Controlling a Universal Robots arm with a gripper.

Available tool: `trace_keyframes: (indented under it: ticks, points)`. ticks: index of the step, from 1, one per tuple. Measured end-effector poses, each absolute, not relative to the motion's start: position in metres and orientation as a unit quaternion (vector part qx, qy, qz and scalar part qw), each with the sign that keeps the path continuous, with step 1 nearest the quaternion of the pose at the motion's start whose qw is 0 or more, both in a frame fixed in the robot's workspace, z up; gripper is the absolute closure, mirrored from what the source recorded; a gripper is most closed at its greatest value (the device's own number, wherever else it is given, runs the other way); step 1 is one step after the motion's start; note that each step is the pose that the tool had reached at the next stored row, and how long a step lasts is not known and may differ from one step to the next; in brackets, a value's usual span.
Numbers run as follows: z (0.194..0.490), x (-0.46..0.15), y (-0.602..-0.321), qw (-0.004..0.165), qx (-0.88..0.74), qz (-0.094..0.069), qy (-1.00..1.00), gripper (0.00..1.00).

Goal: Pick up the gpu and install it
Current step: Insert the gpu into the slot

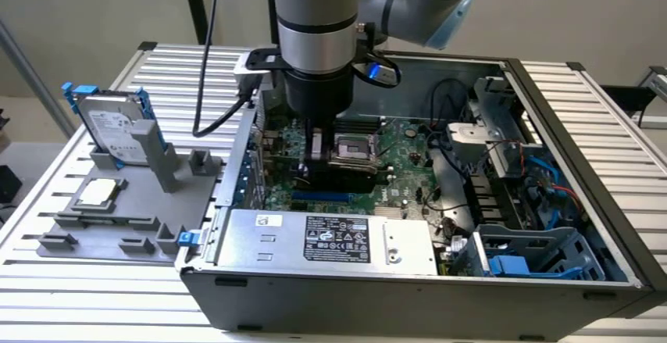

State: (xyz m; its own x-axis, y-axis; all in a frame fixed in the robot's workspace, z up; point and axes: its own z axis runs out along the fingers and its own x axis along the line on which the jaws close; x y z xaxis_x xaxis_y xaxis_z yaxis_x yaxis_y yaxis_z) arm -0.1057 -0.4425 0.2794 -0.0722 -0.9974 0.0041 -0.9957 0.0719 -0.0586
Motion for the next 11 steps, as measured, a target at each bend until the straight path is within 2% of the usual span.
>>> trace_keyframes:
  ticks: [11]
  points:
    - [0.2732, -0.1067, -0.4426, 0.019, -0.681, -0.022, 0.732, 0.74]
